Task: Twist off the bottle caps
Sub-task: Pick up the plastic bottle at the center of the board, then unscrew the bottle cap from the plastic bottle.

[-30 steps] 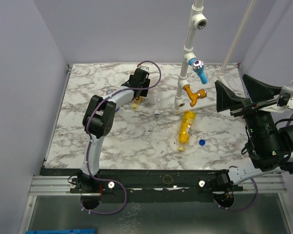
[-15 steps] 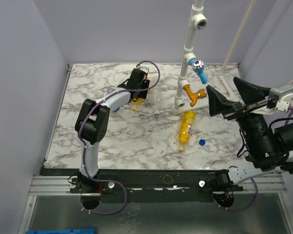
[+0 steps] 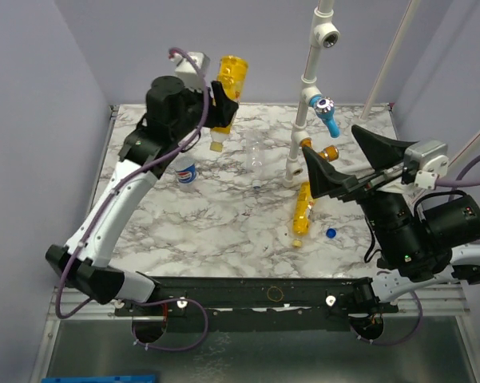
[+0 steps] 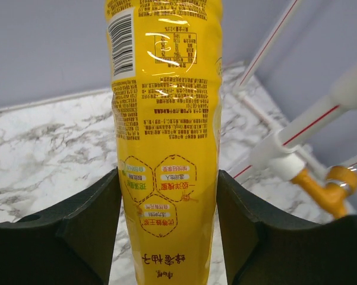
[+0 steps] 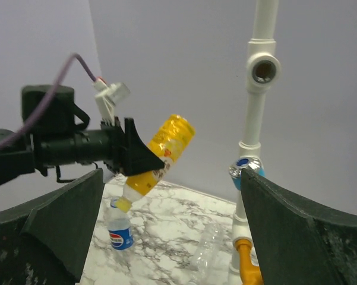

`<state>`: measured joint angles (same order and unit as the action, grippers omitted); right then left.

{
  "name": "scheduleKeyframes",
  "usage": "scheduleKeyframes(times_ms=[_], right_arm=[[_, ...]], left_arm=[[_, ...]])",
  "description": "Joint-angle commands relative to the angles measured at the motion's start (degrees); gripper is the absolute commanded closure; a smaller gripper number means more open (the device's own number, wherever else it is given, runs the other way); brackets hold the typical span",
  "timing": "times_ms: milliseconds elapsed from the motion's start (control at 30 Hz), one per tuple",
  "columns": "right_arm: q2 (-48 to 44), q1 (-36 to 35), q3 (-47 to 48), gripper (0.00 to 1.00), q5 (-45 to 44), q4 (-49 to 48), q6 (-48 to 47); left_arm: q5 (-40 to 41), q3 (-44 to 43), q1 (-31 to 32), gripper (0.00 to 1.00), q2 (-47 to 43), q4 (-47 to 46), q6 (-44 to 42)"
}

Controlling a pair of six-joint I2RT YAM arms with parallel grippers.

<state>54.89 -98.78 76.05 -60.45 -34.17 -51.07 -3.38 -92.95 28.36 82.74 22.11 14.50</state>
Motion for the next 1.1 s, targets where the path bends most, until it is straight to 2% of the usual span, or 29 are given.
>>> scheduleKeyframes(times_ms=[0, 167, 200, 233, 300, 333, 367, 433, 567, 667, 767, 900, 1067], right_arm=[[5.2, -0.1, 3.0, 0.00, 5.2, 1.7, 1.4], [12.0, 0.7, 6.8, 0.00, 8.3, 2.1, 4.0], [13.0, 2.3, 7.9, 0.00, 9.7, 5.8, 7.8], [13.9, 5.0, 10.2, 0.00, 12.0, 13.9, 15.3], [16.7, 15.1, 16.3, 0.00, 21.1, 31.3, 34.2], [18.5, 20.8, 18.7, 0.00, 27.4, 37.4, 40.0], [19.7, 23.4, 19.6, 0.00, 30.1, 38.8, 42.6], [21.5, 24.2, 20.6, 0.00, 32.8, 37.6, 41.1], [23.3, 25.4, 22.3, 0.00, 38.6, 37.1, 36.6], [22.7, 25.7, 17.3, 0.00, 38.7, 31.9, 25.0], [19.6, 26.5, 5.5, 0.00, 37.9, 20.6, 10.5], [13.5, 30.1, -4.3, 0.00, 44.0, 16.5, 2.8], [9.4, 30.1, -14.5, 0.00, 49.0, 8.7, -10.4]], left_arm=[[-7.3, -4.5, -2.6, 0.80, -7.9, 0.4, 8.9], [-9.4, -4.0, -2.8, 0.81, -15.9, -8.0, 10.8], [-9.4, -4.2, -2.8, 0.81, -17.0, -9.1, 10.3], [-9.4, -4.4, -2.8, 0.82, -17.9, -10.4, 9.9], [-8.9, -4.2, -2.8, 0.82, -19.3, -12.5, 9.9], [-8.8, -4.0, -2.8, 0.82, -19.7, -13.1, 10.1], [-8.5, -3.6, -2.8, 0.83, -20.3, -13.4, 10.2], [-6.5, -2.3, -2.8, 0.84, -21.3, -13.8, 10.0], [2.8, -2.9, -2.9, 0.86, -21.1, -10.2, 10.5], [7.2, -4.1, -3.0, 0.86, -20.3, -7.1, 11.8], [5.0, -6.2, -3.1, 0.86, -19.3, -3.8, 13.8], [-2.1, -10.2, -4.6, 0.87, -16.9, 1.4, 17.0], [-14.2, -13.0, -7.0, 0.93, -12.5, 7.8, 20.2]])
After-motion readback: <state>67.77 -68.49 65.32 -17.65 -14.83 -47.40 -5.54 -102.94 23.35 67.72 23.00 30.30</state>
